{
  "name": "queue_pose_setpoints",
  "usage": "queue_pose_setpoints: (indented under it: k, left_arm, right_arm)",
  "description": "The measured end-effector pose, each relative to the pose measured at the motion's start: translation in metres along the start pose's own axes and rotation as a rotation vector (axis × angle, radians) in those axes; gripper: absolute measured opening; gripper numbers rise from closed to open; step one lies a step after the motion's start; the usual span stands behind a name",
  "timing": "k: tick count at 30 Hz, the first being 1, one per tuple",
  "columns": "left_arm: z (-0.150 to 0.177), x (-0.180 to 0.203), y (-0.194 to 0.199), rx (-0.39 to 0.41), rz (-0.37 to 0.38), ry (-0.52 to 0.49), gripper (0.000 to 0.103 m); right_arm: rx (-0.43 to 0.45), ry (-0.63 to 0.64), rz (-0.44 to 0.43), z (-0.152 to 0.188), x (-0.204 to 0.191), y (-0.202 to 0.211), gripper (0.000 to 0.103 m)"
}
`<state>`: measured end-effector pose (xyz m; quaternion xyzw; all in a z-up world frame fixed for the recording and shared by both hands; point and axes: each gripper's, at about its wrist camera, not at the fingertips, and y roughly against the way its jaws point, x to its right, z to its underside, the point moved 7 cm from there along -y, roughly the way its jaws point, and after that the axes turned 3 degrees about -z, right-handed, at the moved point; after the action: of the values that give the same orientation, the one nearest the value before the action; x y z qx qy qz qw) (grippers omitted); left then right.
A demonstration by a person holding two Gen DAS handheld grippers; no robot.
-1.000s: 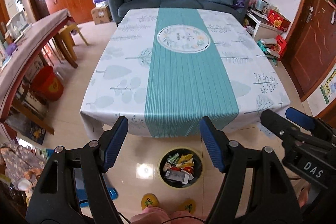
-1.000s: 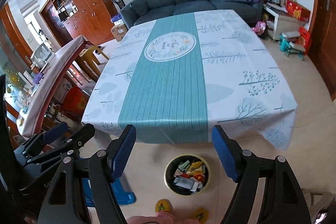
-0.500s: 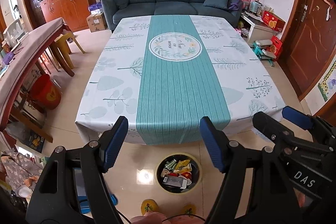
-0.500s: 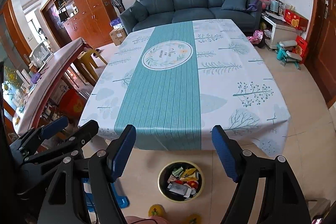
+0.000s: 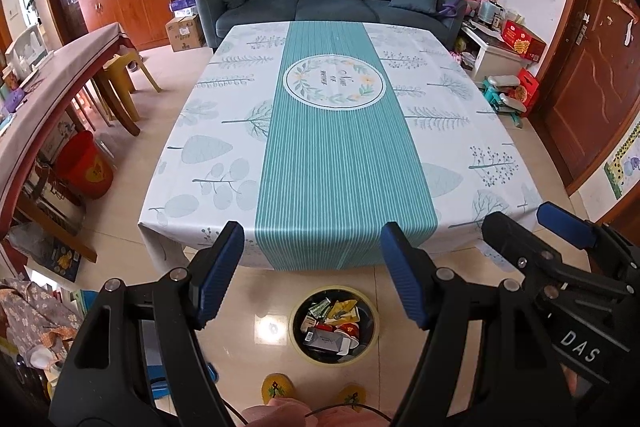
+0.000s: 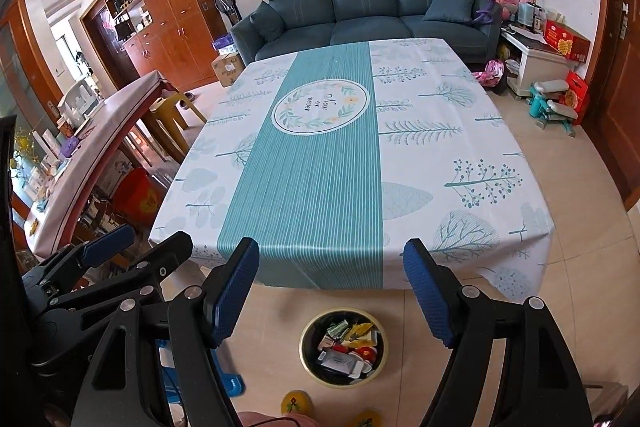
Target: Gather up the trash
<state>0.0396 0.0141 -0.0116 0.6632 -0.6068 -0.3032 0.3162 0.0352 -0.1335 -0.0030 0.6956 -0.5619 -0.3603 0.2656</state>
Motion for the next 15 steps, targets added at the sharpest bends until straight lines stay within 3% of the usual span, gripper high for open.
queue_pose_setpoints:
  k: [15]
  left_arm:
    - [0.0024,0.0031,-0.003,-0.007,0.0,0.004,0.068]
  right_arm:
    - [0.005,0.005,0.001,-0.0002,0.0008,0.0,0.076]
